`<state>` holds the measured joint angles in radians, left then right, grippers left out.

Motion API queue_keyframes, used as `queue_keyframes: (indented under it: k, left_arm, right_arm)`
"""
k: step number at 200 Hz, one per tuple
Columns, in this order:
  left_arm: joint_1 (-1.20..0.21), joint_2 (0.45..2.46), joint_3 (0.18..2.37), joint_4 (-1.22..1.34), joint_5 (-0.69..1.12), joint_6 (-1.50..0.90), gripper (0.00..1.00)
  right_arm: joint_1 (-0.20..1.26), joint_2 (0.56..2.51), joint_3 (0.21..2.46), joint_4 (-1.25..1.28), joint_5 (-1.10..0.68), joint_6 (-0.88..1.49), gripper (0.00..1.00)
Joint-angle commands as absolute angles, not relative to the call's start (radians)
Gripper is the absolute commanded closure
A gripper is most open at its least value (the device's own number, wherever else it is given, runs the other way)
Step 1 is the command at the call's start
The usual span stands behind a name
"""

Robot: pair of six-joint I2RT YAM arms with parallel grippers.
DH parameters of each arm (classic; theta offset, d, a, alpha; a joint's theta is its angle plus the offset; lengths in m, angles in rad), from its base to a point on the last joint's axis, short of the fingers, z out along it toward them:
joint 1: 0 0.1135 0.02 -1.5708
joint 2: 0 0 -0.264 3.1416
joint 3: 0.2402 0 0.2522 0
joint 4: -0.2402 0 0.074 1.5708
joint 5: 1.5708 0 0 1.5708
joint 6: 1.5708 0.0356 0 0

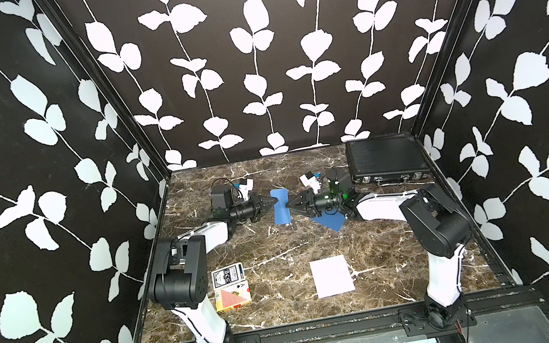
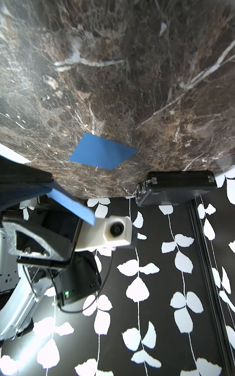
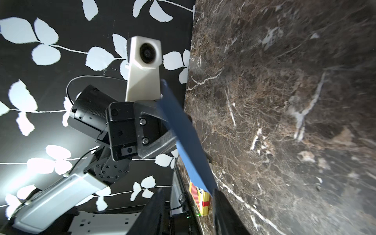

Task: Fold the square paper along the opposite sides
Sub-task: Smooth out the paper at the center of the board.

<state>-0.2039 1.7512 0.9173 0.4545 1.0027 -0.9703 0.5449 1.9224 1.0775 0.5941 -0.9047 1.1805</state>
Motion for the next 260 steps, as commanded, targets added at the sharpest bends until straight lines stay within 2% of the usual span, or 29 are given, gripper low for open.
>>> queue_keyframes:
  k: [1, 35, 65, 107, 148, 192, 248, 260]
  left_arm:
    - [-0.199, 1.736, 0.917, 0.508, 1.026, -0.992, 1.0]
    - [-0.198, 1.723, 0.914, 0.506, 1.025, -0.991, 1.0]
    - [-0.199, 1.717, 0.912, 0.489, 1.02, -0.978, 1.0]
    - [-0.198, 1.713, 0.91, 0.477, 1.015, -0.967, 1.0]
    - [-0.198, 1.711, 0.921, 0.447, 1.013, -0.949, 1.0]
    - [-0.198, 1.713, 0.926, 0.433, 1.006, -0.939, 1.0]
    - [-0.198, 1.706, 0.945, 0.362, 0.972, -0.898, 1.0]
    - [-0.193, 1.694, 0.968, 0.252, 0.945, -0.836, 0.85]
  right_arm:
    - [0.543, 1.947, 1.044, 0.701, -0.945, 1.238, 0.58]
    - [0.539, 1.933, 1.041, 0.582, -0.936, 1.136, 0.57]
    - [0.537, 1.931, 1.034, 0.599, -0.947, 1.132, 0.58]
    - [0.537, 1.931, 1.013, 0.706, -0.964, 1.19, 0.79]
    - [0.535, 1.924, 0.991, 0.765, -0.963, 1.227, 0.9]
    - [0.534, 1.911, 0.974, 0.762, -0.959, 1.22, 1.0]
    - [0.533, 1.874, 0.988, 0.561, -0.894, 1.072, 1.0]
    - [0.532, 1.879, 1.017, 0.495, -0.881, 1.028, 1.0]
